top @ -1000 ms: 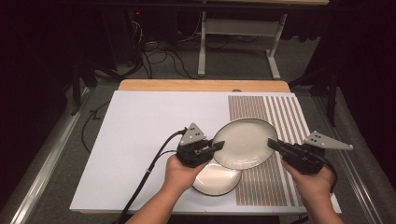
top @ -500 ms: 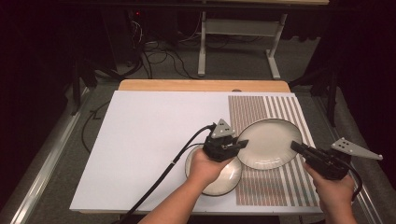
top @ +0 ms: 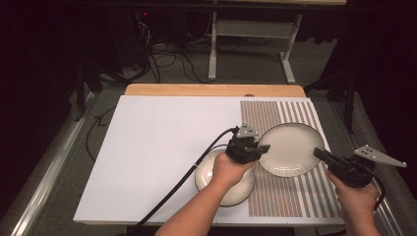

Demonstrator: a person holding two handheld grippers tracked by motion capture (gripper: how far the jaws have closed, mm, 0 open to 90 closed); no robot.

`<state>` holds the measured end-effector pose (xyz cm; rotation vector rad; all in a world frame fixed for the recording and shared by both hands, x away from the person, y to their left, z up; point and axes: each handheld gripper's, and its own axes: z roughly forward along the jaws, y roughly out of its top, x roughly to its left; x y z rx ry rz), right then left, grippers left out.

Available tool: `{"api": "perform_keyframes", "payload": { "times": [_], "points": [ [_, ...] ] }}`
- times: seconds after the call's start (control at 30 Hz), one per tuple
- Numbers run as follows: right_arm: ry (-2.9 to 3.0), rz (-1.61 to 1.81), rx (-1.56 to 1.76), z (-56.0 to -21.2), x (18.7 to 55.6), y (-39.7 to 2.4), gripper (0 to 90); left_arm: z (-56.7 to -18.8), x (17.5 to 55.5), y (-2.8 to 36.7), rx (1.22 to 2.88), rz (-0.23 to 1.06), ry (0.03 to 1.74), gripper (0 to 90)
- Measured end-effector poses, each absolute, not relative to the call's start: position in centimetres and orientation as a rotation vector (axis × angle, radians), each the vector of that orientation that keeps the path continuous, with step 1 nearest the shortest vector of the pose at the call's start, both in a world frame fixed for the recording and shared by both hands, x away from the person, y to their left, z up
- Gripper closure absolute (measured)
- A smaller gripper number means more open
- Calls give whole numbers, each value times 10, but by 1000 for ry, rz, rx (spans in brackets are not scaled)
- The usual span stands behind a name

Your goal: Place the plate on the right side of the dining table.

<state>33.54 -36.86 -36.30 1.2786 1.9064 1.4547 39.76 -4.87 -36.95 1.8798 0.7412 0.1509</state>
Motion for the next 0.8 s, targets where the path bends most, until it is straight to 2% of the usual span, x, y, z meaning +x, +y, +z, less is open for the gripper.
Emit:
{"api": "perform_keyframes", "payload": {
  "times": [0.8],
  "points": [
    [1939,1371,1365,-385,345,-375,874,-393,410,-64,1928,123,826,745]
  ]
}}
